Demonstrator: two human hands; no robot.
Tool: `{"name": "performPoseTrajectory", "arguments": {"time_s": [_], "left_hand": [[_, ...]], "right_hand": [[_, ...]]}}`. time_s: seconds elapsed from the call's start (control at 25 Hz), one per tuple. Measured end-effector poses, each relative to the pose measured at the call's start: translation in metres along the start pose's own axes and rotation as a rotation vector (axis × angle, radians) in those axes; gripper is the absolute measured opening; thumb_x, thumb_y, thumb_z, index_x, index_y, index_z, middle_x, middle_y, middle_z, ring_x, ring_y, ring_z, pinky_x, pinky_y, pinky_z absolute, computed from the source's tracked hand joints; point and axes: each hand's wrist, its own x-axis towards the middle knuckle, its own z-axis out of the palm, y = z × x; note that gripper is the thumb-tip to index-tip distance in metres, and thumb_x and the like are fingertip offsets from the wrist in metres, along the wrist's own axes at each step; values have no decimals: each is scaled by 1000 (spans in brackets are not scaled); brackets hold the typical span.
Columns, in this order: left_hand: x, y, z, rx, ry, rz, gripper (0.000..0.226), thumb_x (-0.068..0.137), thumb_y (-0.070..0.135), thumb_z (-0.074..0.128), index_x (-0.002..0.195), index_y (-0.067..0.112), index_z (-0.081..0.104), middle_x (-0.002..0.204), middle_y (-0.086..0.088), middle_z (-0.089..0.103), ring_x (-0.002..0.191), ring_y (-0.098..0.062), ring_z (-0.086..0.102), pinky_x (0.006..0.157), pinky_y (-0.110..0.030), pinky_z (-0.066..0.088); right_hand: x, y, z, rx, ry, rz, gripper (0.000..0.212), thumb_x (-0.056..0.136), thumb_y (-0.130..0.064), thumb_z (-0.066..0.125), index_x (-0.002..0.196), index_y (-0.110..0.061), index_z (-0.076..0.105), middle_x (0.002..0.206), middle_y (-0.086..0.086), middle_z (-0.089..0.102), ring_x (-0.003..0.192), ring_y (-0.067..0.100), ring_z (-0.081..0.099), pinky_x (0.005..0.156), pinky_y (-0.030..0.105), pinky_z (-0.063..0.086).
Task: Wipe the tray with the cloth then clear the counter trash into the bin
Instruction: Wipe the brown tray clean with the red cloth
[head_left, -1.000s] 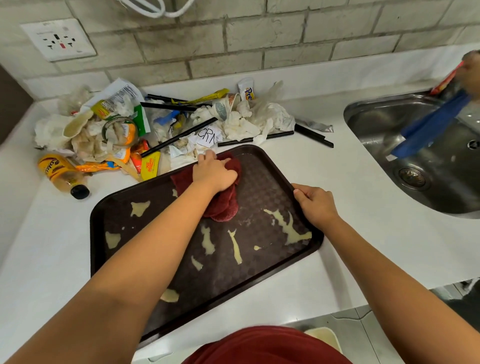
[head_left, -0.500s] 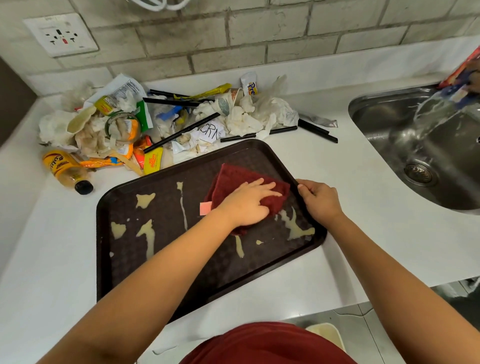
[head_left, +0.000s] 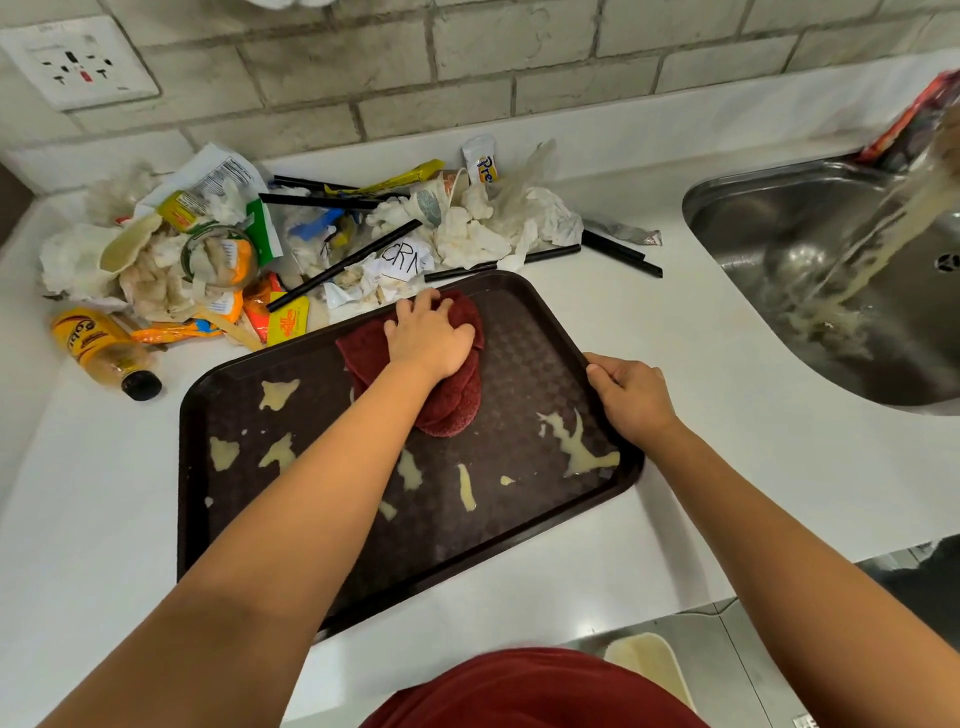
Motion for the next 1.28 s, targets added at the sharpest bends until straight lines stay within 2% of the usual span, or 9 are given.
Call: {"name": "performPoseTrajectory", "arguments": {"time_s": [0.08,0.32,0.36,0.44,0.52,0.64,0.76,1.04,1.28], "left_hand": [[6,7,-1,-44,-30,-33,58,87,41,39,142,23,35,137,-7,29,126,-30,26,103,-44,25],[24,33,-9,-76,-180,14,55,84,40,42,137,22,43,138,-10,37,129,-32,31,103,-49,23],[25,35,-11,-104,-190,21,52,82,40,44,130,22,50,134,-9,42,126,-32,36,100,-48,26],[27,38,-18,-240,-216,23,34,72,39,50,96,19,64,109,-7,57,112,-32,50,90,-42,35],[28,38,-24,-349,-268,34,26,62,38,51,74,16,59,90,-7,60,103,-34,56,84,-40,40],[22,48,-24,-278,-317,111,26,71,34,54,87,13,55,101,-8,58,103,-31,54,84,-38,43],[8,64,-20,-130,-292,255,14,74,28,51,76,15,48,85,-2,55,85,-27,55,59,-30,35],[-45,66,-12,-208,-399,380,8,73,21,56,70,20,48,83,-2,59,81,-24,56,62,-32,43],[-79,58,-14,-383,-557,380,12,71,4,55,61,6,49,64,2,47,66,-16,44,64,-29,37]], "right_hand": [[1,2,0,2,-12,20,33,97,-32,37,119,-32,62,108,4,70,105,30,57,102,44,40],[1,3,0,3,-24,26,32,97,-33,38,119,-35,61,107,2,70,106,31,56,101,43,41],[1,2,-1,0,-19,16,32,97,-32,38,118,-35,62,106,3,71,105,31,57,101,43,40],[1,1,-1,3,-9,-4,32,97,-29,38,117,-34,63,103,2,72,101,29,60,102,43,39],[-1,0,-1,6,-2,-9,32,97,-27,39,117,-35,63,102,1,72,100,27,61,102,42,39],[-1,-2,-1,4,4,-17,32,97,-26,39,115,-32,64,99,2,72,96,27,63,102,43,39],[-1,-4,-1,-18,19,-16,32,97,-25,38,114,-29,65,97,6,72,94,29,63,100,44,40],[-3,-5,0,-23,62,-29,30,97,-24,42,112,-27,67,102,6,72,100,30,60,103,45,37],[-3,-9,-4,-39,32,-1,30,97,-26,41,117,-24,64,116,3,66,112,29,54,106,42,34]]}}
